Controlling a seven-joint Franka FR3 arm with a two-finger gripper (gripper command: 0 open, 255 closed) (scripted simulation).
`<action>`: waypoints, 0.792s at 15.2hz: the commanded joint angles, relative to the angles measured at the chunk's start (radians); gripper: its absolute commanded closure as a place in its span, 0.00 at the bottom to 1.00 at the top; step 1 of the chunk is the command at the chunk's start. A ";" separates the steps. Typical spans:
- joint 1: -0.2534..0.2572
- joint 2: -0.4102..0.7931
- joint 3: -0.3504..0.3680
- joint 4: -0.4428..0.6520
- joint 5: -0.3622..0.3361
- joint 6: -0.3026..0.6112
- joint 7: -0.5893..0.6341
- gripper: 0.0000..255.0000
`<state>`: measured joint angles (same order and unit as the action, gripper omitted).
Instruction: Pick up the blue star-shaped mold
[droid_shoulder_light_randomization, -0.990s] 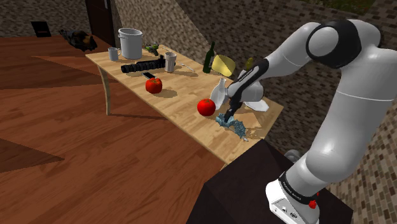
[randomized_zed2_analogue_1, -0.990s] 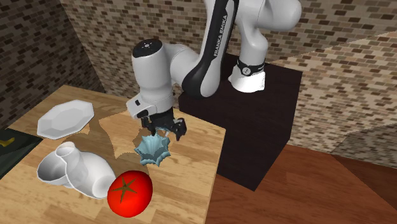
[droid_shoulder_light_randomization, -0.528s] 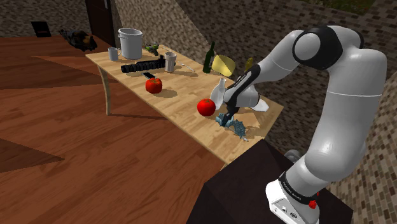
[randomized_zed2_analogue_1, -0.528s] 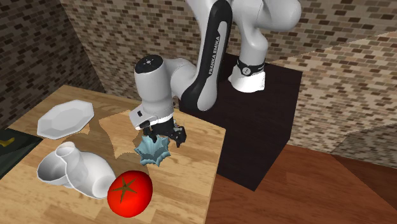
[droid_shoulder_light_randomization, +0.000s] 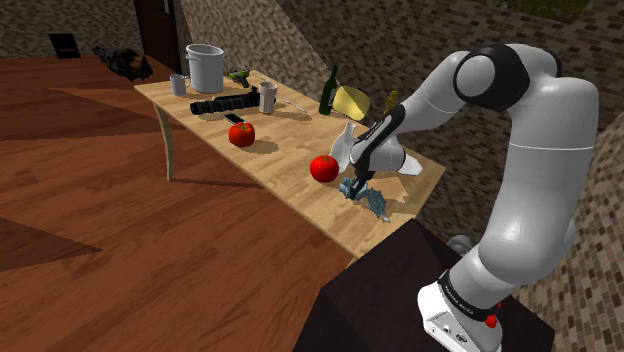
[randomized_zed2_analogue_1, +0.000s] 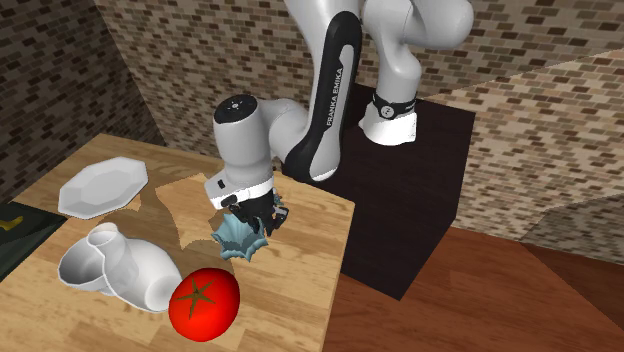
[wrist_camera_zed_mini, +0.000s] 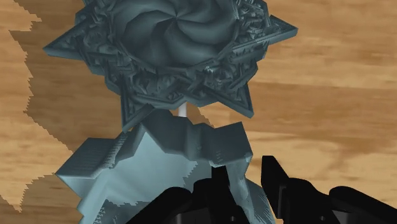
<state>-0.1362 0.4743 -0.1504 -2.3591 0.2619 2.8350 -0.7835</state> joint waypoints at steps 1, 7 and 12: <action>0.000 0.000 0.000 0.000 0.000 0.000 0.000 1.00; 0.009 -0.028 -0.013 -0.007 -0.011 -0.021 0.008 1.00; 0.034 -0.099 -0.045 -0.025 -0.043 -0.075 0.033 1.00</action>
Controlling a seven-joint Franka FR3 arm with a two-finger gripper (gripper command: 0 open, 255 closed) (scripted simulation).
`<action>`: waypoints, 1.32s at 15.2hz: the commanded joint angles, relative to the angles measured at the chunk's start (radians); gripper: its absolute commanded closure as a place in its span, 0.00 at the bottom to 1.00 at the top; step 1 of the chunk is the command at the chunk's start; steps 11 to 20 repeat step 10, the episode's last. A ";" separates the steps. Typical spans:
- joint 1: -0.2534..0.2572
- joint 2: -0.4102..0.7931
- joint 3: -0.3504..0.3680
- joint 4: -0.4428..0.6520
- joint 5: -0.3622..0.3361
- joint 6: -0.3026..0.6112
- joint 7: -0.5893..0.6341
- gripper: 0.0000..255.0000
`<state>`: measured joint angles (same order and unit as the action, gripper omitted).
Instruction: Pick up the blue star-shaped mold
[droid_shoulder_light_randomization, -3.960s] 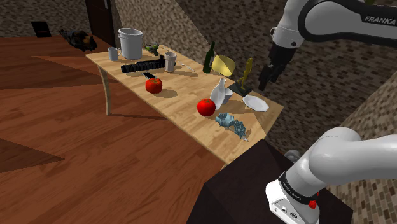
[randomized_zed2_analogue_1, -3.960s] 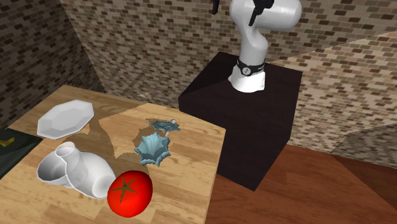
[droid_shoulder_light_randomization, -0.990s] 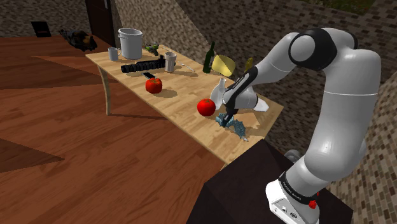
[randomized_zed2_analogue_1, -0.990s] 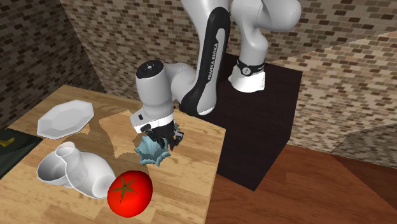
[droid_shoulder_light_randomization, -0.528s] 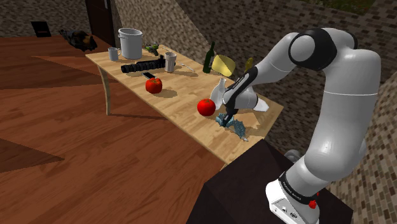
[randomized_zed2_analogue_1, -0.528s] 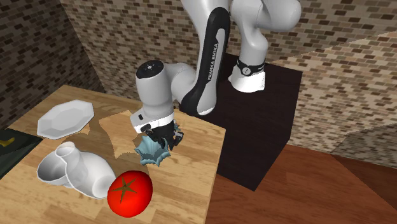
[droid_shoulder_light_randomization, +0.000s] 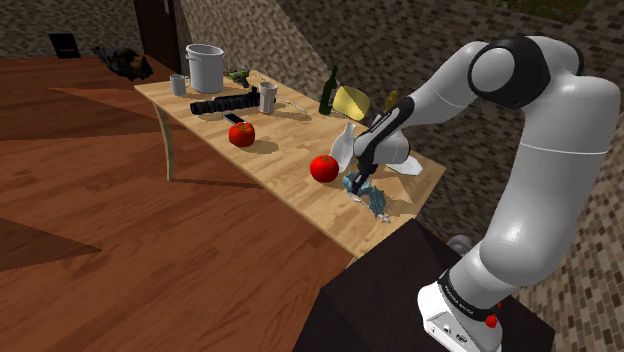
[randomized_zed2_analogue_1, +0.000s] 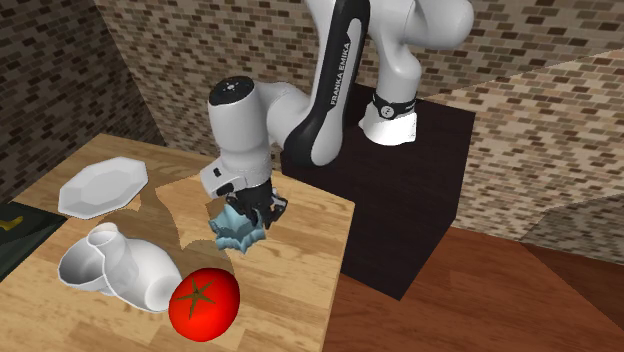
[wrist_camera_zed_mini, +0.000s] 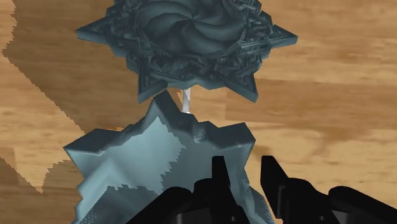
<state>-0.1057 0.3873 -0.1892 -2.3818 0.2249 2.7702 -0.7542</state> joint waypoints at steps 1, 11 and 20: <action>0.008 -0.027 -0.012 -0.005 -0.013 -0.022 0.009 1.00; 0.035 -0.125 -0.050 -0.018 -0.068 -0.105 0.050 1.00; 0.035 -0.125 -0.050 -0.018 -0.068 -0.105 0.050 1.00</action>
